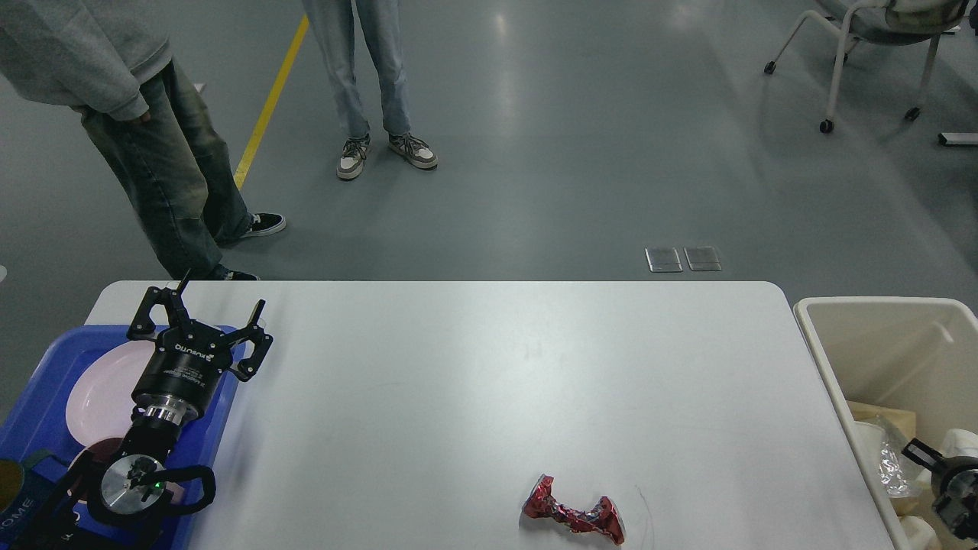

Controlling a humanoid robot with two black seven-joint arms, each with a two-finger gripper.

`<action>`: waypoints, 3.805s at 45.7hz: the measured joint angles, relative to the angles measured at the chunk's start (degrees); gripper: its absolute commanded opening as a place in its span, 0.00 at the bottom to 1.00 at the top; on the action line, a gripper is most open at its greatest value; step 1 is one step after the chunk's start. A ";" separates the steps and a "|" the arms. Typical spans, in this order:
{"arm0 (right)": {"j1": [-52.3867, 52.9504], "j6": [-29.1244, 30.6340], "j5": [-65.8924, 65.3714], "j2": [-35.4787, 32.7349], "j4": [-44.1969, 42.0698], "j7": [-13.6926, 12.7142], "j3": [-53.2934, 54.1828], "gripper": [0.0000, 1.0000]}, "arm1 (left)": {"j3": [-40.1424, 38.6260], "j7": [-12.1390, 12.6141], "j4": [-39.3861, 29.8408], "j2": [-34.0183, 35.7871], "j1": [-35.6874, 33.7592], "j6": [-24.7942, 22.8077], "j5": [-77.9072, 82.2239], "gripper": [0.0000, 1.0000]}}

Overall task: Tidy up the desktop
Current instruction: 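Lower the paper into the white bin and open the right gripper, then raise the right gripper and move it over the red wrapper, then lower the right gripper and grasp the red wrapper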

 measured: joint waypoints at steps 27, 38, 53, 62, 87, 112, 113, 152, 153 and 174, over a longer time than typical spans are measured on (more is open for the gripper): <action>0.58 -3.08 -0.21 0.04 1.01 0.17 1.02 1.00 | -0.02 0.00 0.00 0.01 -0.02 0.00 0.00 0.96; 6.40 0.36 -0.98 -2.51 4.38 0.11 -0.81 1.00 | -0.02 0.00 0.00 0.01 -0.03 0.00 0.00 0.96; 35.48 13.43 -6.39 -8.09 25.95 -0.09 -16.96 1.00 | -0.02 0.00 0.00 0.01 -0.03 0.00 0.00 0.96; 58.63 23.48 -8.62 -6.34 42.83 -1.07 -25.47 1.00 | 0.05 0.00 0.00 0.00 -0.03 0.00 0.00 0.96; 105.01 52.43 -7.47 10.54 76.54 -1.51 -28.90 1.00 | 0.07 0.00 0.00 0.00 0.00 0.00 0.00 0.96; 113.42 48.20 -7.08 11.38 88.22 -1.41 -24.84 1.00 | 0.07 0.00 0.00 0.02 0.00 0.00 0.00 0.96; 113.39 48.18 -7.08 11.54 87.95 -1.41 -24.73 1.00 | 0.07 0.00 0.00 0.02 0.00 0.00 0.00 0.96; 98.83 41.33 -37.13 14.23 88.09 -0.81 -6.05 1.00 | 0.07 0.00 0.00 0.02 -0.01 0.00 0.00 0.96; 97.74 41.18 -38.19 14.34 88.07 -0.85 -5.20 0.99 | 0.07 0.00 0.00 0.01 -0.01 0.00 0.00 0.96; 75.37 16.65 -58.17 23.41 86.05 -1.38 -5.21 0.96 | 0.07 0.00 0.00 0.05 -0.08 0.00 0.00 0.96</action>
